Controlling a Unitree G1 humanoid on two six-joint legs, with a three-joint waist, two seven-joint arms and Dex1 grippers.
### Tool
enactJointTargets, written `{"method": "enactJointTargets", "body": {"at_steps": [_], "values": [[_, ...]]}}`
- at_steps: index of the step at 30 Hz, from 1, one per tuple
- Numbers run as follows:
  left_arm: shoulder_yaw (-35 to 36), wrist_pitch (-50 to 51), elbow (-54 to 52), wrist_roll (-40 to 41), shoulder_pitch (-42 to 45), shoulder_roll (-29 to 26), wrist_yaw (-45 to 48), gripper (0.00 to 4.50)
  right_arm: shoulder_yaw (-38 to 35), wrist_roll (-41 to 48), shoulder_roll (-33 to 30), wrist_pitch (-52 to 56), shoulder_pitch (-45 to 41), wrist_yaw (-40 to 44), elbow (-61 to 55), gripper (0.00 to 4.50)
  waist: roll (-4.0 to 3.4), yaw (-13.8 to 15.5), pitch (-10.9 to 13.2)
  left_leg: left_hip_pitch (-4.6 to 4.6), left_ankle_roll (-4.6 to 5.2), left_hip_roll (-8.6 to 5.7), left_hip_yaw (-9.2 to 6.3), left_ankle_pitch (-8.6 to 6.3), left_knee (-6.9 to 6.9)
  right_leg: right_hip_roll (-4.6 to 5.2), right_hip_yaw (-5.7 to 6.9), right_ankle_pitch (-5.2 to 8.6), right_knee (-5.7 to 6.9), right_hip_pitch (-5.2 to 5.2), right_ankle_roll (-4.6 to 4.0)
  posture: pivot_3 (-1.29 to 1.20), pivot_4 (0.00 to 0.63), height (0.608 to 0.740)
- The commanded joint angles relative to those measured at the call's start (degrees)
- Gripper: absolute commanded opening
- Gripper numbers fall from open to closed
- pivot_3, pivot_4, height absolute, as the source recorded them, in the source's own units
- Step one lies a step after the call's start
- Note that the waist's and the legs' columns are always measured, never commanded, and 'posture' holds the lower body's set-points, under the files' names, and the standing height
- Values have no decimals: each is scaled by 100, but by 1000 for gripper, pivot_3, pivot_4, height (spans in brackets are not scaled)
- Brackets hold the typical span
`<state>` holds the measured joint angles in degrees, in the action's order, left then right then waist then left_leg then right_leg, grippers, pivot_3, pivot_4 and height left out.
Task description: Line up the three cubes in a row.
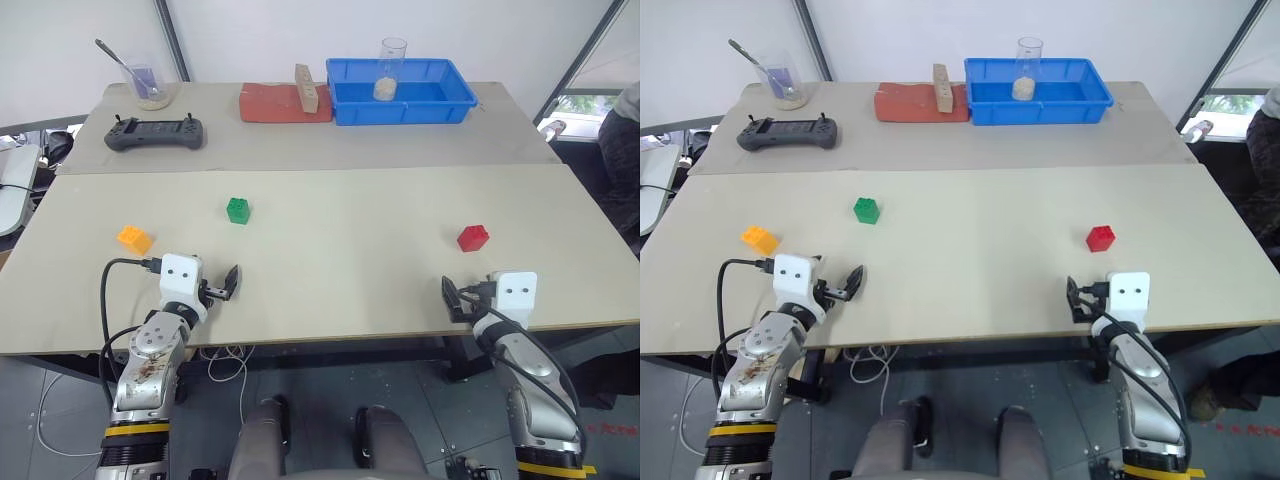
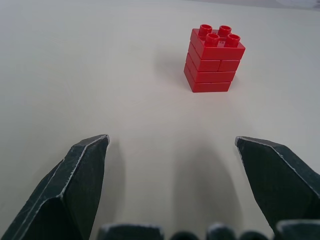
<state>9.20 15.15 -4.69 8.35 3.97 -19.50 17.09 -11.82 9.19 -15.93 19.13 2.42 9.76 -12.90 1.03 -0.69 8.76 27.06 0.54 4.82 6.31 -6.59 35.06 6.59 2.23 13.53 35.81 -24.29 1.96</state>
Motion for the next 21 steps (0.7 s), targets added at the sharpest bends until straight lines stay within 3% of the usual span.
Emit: {"method": "enactJointTargets", "body": {"at_steps": [1,7,13,19,21], "values": [[-13,20,-93,23,-61,-34,82,4480,-135,-16,-64,-192,-71,-11,-102,4500,0,0,0,0,0,0,0,0,0,0,0,0,0,0,0,0,150,740],[-183,198,-231,659,300,-386,1241,4480,-246,-10,-229,-129,-121,28,-130,4500,0,16,0,4,0,0,1,0,0,0,2,0,0,-3,-1,0,150,740],[-1095,574,-427,1331,1813,-1047,3350,4480,-309,79,-628,-14,-467,282,163,4500,2,109,2,14,-2,-1,0,1,2,0,7,-6,-6,-8,0,0,150,740],[-1775,495,-159,1525,3006,-718,4309,4480,-354,111,-875,-211,-1051,533,984,4500,1,105,2,15,4,-9,-2,6,18,-8,-7,-27,3,17,7,0,150,740],[-1848,488,-91,1566,3215,-561,4421,4480,-453,196,-867,-215,-1260,526,1280,4500,3,85,3,15,49,-9,-6,33,21,-15,-9,-32,9,18,17,0,150,740]]}}
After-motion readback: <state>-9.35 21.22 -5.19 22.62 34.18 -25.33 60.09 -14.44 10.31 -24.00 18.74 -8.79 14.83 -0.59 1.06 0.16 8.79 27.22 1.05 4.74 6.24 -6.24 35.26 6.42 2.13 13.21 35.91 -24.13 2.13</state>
